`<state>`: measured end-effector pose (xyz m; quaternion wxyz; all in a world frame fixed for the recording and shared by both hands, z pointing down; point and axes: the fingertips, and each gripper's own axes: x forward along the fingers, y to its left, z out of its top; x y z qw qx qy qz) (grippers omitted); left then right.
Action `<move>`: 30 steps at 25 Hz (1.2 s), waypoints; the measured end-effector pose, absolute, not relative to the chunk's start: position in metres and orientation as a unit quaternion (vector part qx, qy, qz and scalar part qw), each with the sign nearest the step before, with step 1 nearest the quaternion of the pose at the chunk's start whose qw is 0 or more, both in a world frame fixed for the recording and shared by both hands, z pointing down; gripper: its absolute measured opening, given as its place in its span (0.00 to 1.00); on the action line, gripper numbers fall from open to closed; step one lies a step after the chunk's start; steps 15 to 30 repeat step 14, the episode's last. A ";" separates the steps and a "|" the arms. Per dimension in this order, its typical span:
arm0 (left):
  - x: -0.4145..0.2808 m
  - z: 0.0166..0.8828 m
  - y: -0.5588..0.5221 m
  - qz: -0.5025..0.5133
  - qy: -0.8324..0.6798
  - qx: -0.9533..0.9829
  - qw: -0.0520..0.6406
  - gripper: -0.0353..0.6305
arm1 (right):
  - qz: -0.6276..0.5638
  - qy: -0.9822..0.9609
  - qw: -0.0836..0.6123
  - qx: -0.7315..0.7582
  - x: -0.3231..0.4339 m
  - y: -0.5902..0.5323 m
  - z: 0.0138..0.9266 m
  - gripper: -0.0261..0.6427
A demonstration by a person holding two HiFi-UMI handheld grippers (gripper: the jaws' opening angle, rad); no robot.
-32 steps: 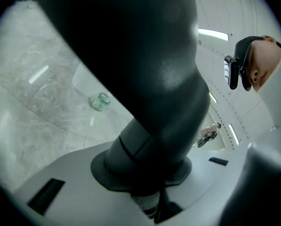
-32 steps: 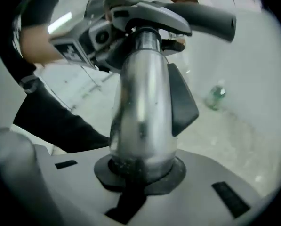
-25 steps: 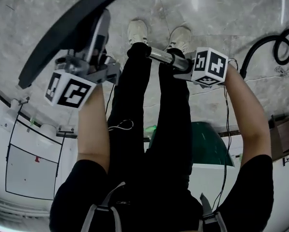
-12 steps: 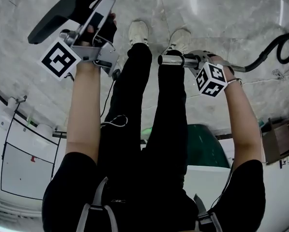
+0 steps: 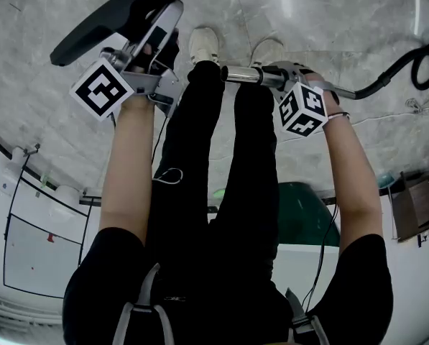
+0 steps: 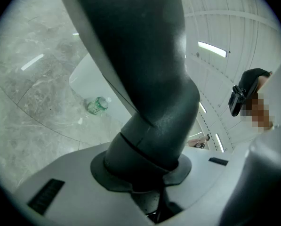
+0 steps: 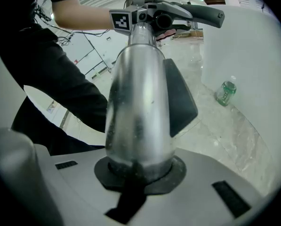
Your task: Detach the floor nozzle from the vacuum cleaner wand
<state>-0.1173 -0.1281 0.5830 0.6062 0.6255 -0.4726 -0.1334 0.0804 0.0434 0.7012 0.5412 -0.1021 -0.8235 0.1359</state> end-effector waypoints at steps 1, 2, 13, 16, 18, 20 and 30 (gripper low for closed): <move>-0.117 0.584 -0.128 -0.134 -0.472 0.623 0.609 0.21 | 0.135 -0.824 0.542 -0.098 0.079 0.041 0.701 0.12; -0.117 0.585 -0.126 -0.136 -0.473 0.619 0.612 0.21 | 0.136 -0.824 0.542 -0.093 0.077 0.040 0.701 0.12; -0.108 0.609 -0.101 -0.113 -0.470 0.605 0.633 0.21 | 0.133 -0.832 0.535 -0.066 0.053 0.034 0.711 0.12; -0.109 0.611 -0.099 -0.111 -0.469 0.604 0.635 0.21 | 0.132 -0.833 0.534 -0.064 0.050 0.034 0.713 0.12; -0.109 0.611 -0.099 -0.111 -0.469 0.604 0.635 0.21 | 0.132 -0.833 0.534 -0.064 0.050 0.034 0.713 0.12; -0.109 0.611 -0.099 -0.111 -0.469 0.604 0.635 0.21 | 0.132 -0.833 0.534 -0.064 0.050 0.034 0.713 0.12; -0.109 0.611 -0.099 -0.111 -0.469 0.604 0.635 0.21 | 0.132 -0.833 0.534 -0.064 0.050 0.034 0.713 0.12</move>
